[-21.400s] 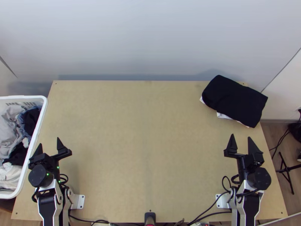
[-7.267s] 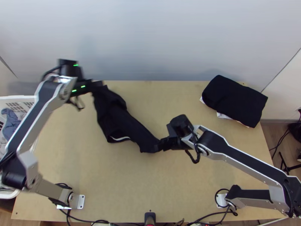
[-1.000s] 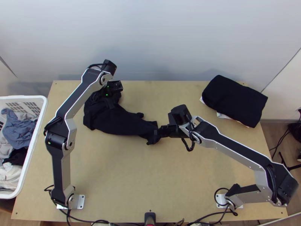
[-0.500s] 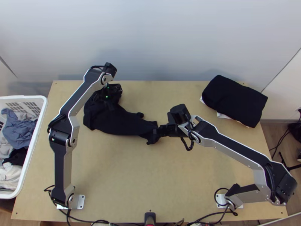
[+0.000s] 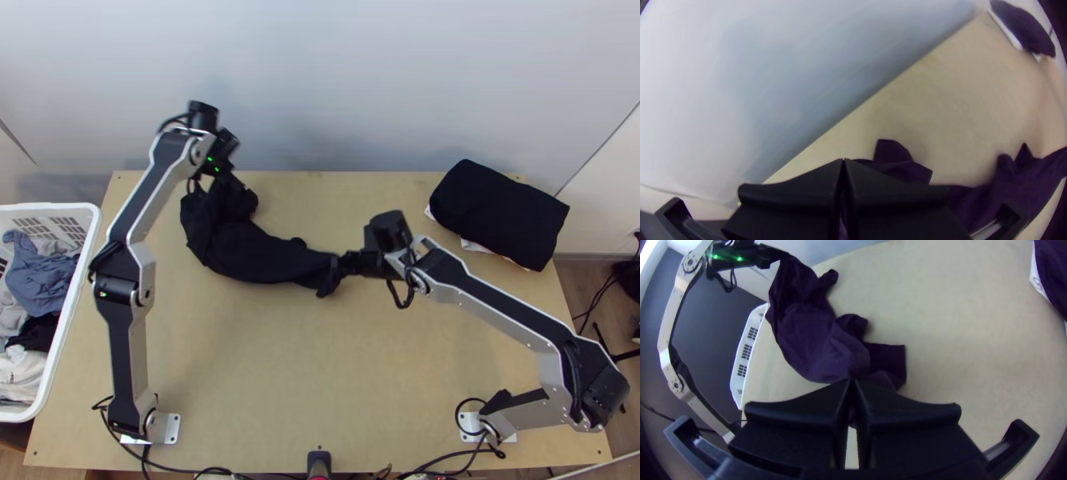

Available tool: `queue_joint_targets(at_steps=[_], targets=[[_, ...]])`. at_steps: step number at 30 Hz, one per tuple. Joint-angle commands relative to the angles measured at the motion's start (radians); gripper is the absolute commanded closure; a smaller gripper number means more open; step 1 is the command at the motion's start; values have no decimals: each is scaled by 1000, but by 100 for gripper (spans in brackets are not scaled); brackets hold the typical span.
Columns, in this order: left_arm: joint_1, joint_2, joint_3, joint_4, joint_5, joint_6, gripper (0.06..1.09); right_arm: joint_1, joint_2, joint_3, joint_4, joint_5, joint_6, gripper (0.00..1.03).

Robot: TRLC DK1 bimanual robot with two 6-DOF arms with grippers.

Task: Fold the t-shirt

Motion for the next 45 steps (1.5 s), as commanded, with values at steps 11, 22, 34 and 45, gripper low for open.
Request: queue_joint_targets(at_steps=[11, 22, 34, 45], targets=[[197, -372, -148, 97, -78, -677, 105, -345, -9, 285, 114, 213, -1, 100], [155, -752, -505, 198, -68, -829, 105, -331, -166, 425, 36, 192, 0, 100], [-29, -850, -1102, -65, 36, -688, 105, -336, -225, 327, -268, 39, 20, 100], [-182, -847, -1219, -296, 340, -480, 100, -377, -130, 345, -303, -29, 37, 100]])
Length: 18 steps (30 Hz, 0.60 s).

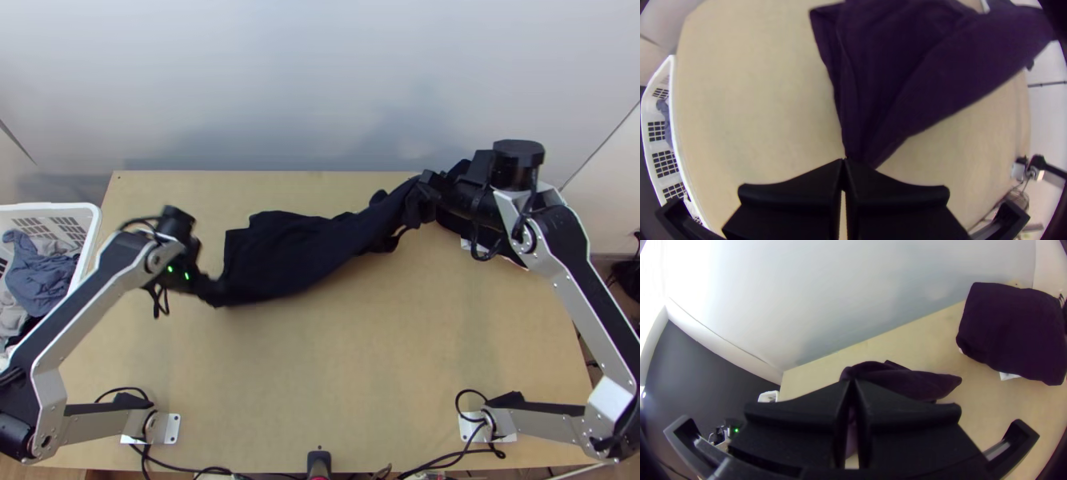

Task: Fold the t-shirt

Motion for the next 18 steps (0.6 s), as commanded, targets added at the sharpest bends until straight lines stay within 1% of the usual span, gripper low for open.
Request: queue_joint_targets(at_steps=[1, 2, 3, 4, 5, 6, 8, 10, 14, 17, 18], targets=[[-88, -28, -108, -110, 213, 152, 85, -12, 56, 23, -22, -30, 6, 100], [-91, -35, -116, -110, 232, 173, 64, -12, 65, 32, -22, -30, 6, 100], [-100, -38, -120, -113, 236, 189, 42, -12, 76, 38, -22, -30, 6, 100], [-109, -37, -120, -116, 236, 203, 26, -12, 87, 43, -22, -30, 6, 100], [-111, -34, -120, -104, 236, 210, 19, -11, 93, 46, -21, -30, 6, 100], [-112, -32, -122, -84, 238, 210, 16, -11, 99, 46, -19, -30, 6, 100], [-105, -29, -119, -29, 236, 198, 12, -9, 105, 43, -16, -30, 6, 100], [-68, -14, -99, 29, 236, 166, 12, -8, 108, 36, -13, -30, 12, 100], [58, 90, 9, 132, 238, 28, 13, 8, 107, 10, -8, -30, 12, 100], [131, 181, 87, 187, 249, -51, 26, 15, 102, -14, 7, -30, 13, 100], [153, 201, 107, 213, 273, -80, 33, 18, 99, -23, 15, -30, 13, 100]])
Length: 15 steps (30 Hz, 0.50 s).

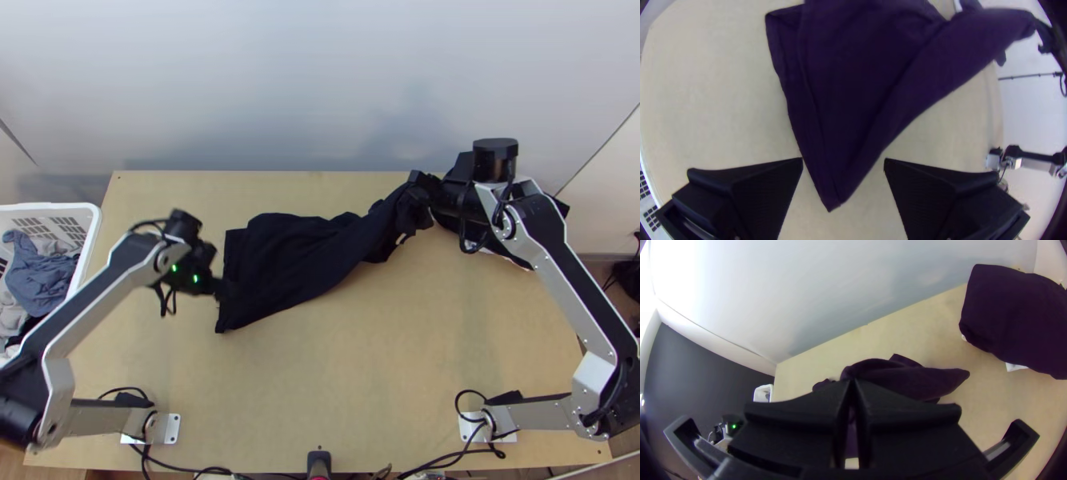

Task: Fold the t-shirt

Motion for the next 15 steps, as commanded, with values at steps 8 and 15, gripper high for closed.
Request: queue_joint_targets(at_steps=[8, 15], targets=[[209, 250, 188, 228, 228, -242, 80, 41, -16, -81, 68, -1, 11, 100], [209, 290, 185, 222, 183, -185, 58, 41, -16, -94, 82, -1, 14, 100]])
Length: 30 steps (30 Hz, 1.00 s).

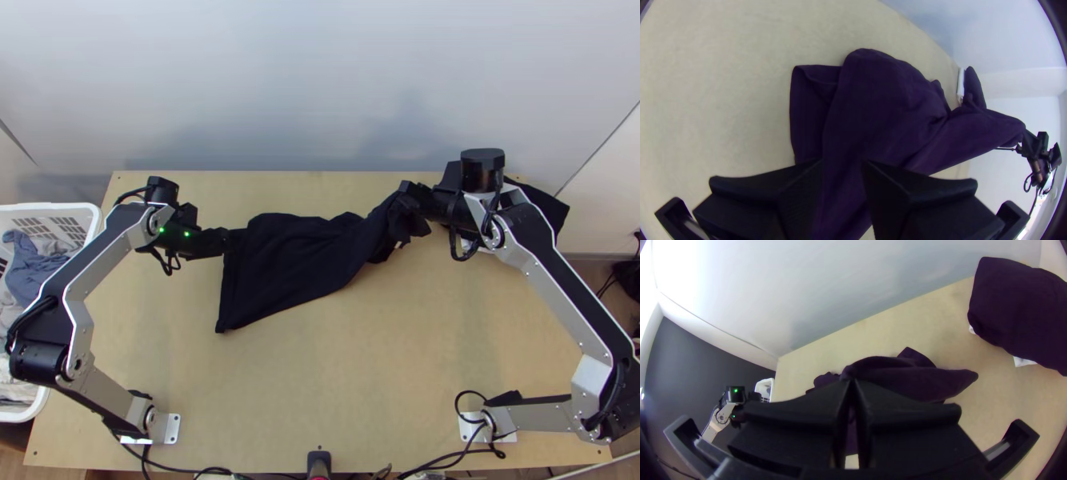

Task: Fold the t-shirt

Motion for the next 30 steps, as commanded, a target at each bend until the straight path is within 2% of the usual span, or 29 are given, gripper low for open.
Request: queue_joint_targets(at_steps=[1, 6, 7, 9, 10, 12, 15, 19, 21, 30], targets=[[19, 53, 17, 14, -20, 26, 58, 5, -2, -19, 18, 0, 6, 100], [9, 53, -2, 11, -33, 40, 58, 8, -2, -24, 32, 0, 6, 100], [6, 53, -8, 11, -31, 40, 61, 11, -2, -24, 35, 0, 6, 100], [-7, 51, -29, 21, -31, 46, 86, 12, -3, -28, 47, 0, 8, 100], [-14, 56, -34, 26, -31, 46, 91, 14, -3, -28, 49, 0, 8, 100], [-26, 69, -35, 28, -34, 43, 90, 14, -3, -28, 50, 0, 9, 100], [-41, 82, -37, 28, -57, 42, 71, 14, -3, -27, 52, 0, 11, 100], [-50, 85, -37, 32, -76, 46, 69, 9, -8, -27, 52, 0, 9, 100], [-52, 86, -37, 32, -79, 54, 61, 8, -9, -27, 52, 0, 9, 100], [-53, 85, -34, 47, -82, 57, 61, 14, -26, -54, 82, 0, 11, 100]])
